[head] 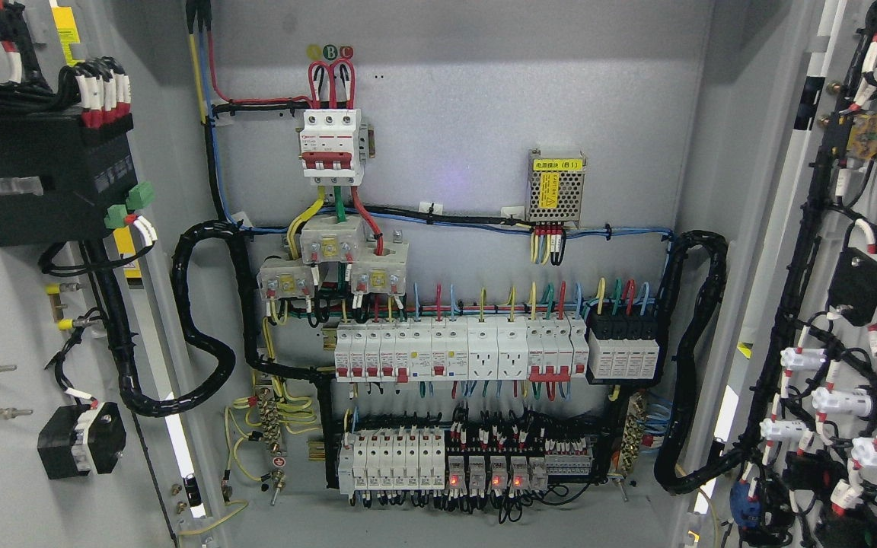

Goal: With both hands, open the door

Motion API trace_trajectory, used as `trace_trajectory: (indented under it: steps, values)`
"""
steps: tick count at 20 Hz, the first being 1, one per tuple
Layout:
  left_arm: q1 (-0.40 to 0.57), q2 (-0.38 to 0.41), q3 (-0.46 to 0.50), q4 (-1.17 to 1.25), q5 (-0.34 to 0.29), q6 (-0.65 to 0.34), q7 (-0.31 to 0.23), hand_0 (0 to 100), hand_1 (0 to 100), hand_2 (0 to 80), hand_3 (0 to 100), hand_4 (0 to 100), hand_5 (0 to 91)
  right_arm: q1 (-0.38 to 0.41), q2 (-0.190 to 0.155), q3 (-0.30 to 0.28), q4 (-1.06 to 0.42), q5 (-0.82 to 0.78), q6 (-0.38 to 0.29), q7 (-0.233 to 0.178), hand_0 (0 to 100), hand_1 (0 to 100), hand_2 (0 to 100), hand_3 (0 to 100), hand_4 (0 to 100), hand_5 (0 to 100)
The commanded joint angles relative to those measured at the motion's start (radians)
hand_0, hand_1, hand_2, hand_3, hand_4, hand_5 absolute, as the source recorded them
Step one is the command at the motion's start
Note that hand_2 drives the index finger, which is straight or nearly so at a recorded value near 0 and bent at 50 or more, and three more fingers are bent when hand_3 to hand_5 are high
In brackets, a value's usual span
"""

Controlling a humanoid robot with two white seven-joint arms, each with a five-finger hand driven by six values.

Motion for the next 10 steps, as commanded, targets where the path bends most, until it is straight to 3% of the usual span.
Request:
trace_trajectory:
  steps: [1,10]
  values:
    - [0.015,0.009,-0.001,-0.003,-0.002,-0.005,-0.001,12,56,0.0,0,0,0.0,-0.022,0.011,0.039,-0.001,-0.001,-0.001,0.0,0,50,4,0,0,0]
    - [0.014,0.009,0.021,-0.005,0.009,-0.005,-0.002,12,56,0.0,0,0,0.0,-0.045,0.011,0.049,0.0,-0.001,0.0,0.0,0,50,4,0,0,0]
